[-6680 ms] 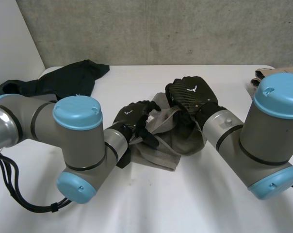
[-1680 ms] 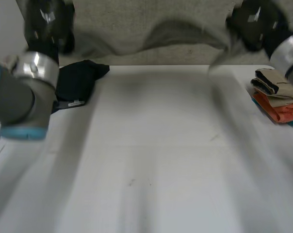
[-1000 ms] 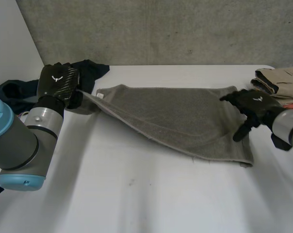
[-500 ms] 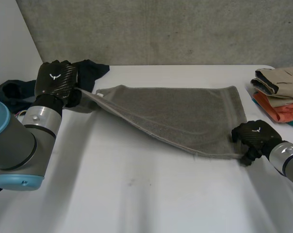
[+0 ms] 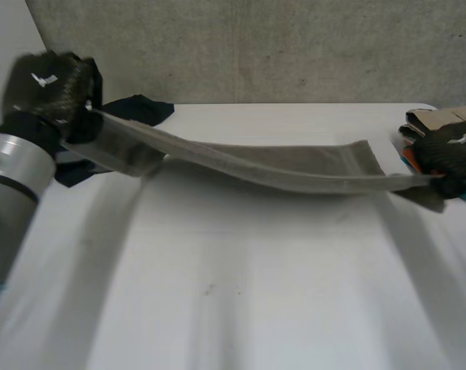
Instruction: Fold the laundry.
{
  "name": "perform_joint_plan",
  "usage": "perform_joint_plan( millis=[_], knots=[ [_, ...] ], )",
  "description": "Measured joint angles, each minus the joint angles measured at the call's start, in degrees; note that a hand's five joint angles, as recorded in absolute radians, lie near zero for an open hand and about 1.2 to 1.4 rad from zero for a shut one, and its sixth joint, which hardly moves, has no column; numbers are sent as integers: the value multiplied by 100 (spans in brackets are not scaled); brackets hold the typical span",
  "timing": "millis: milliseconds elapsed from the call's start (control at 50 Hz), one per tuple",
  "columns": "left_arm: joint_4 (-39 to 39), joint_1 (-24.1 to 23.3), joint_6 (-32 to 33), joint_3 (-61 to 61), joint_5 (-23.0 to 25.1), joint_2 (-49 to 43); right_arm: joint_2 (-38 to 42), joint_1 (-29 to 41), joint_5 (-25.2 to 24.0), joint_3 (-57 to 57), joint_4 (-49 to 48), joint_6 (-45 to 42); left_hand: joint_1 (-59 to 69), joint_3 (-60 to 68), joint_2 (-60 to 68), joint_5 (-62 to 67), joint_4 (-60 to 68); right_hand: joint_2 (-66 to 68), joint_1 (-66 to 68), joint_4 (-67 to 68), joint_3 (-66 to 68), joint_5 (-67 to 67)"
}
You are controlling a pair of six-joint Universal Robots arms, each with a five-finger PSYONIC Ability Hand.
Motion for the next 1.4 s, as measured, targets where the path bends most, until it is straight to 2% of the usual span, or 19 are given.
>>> perform_joint_plan(
  millis=[120,220,260,280,320,420,500,540,660,740,780,820,860,960,1120,1300,1400],
  knots=[
    [-1355,15,519,319,27,855,-751,-259,56,-518,1414,-1197,0,0,0,0,0,0,0,1,10,-2],
    [-1897,27,1140,448,-2,932,-974,-323,184,-784,1779,-1693,0,0,0,0,0,0,0,2,11,-2],
    [-1922,27,1198,450,-8,895,-973,-324,188,-788,1783,-1700,0,0,0,0,0,0,0,2,10,-2],
    [-1990,30,1455,462,-31,602,-930,-316,218,-814,1791,-1738,0,0,0,0,0,0,0,2,11,-2],
    [-2001,31,1562,474,-43,379,-717,-260,266,-850,1765,-1748,0,0,0,0,0,0,0,2,11,-2],
    [-1966,32,1808,755,-66,-895,298,107,572,-1185,1637,-1642,0,0,0,0,0,0,0,2,11,-2],
    [-1919,36,1854,1339,-59,-1934,1184,482,991,-1676,1296,-1442,0,0,0,0,0,0,0,2,11,-2],
    [-1837,44,1858,1783,-47,-2436,1687,715,1255,-2077,833,-1290,0,0,0,0,0,0,0,2,12,-2],
    [-1086,69,1869,2942,-8,-3244,2294,1023,1558,-2853,-618,-968,0,0,0,0,0,0,0,2,18,-2],
    [509,87,1853,3627,46,-3421,2371,1134,1657,-3263,-2544,-673,0,1,1,5,0,2,0,3,30,-2],
    [1033,89,1832,3701,59,-3388,2328,1146,1686,-3295,-3055,-621,0,1,1,0,0,2,0,3,31,-2],
    [2147,85,1774,3744,86,-3243,2181,1192,1750,-3257,-3990,-548,0,1,1,0,1,2,0,3,31,-2],
    [2720,84,1737,3712,98,-3117,2043,1247,1780,-3173,-4459,-523,0,1,1,0,1,2,0,3,31,-2],
    [3097,64,1684,3515,111,-2899,1780,1388,1804,-2930,-4981,-488,0,1,1,0,1,2,0,4,32,-2],
    [2335,39,1584,2620,81,-2722,1717,1434,1692,-2298,-4659,-268,0,1,1,21,1,2,0,4,32,-2],
    [1644,93,1466,741,61,-2558,2046,1338,572,-782,-3412,-30,0,1,4,21,1,2,0,4,33,-2],
    [1157,97,1480,3,73,-2330,2139,1208,287,-268,-2604,-254,0,1,4,21,1,2,0,4,33,-2]
  ],
)
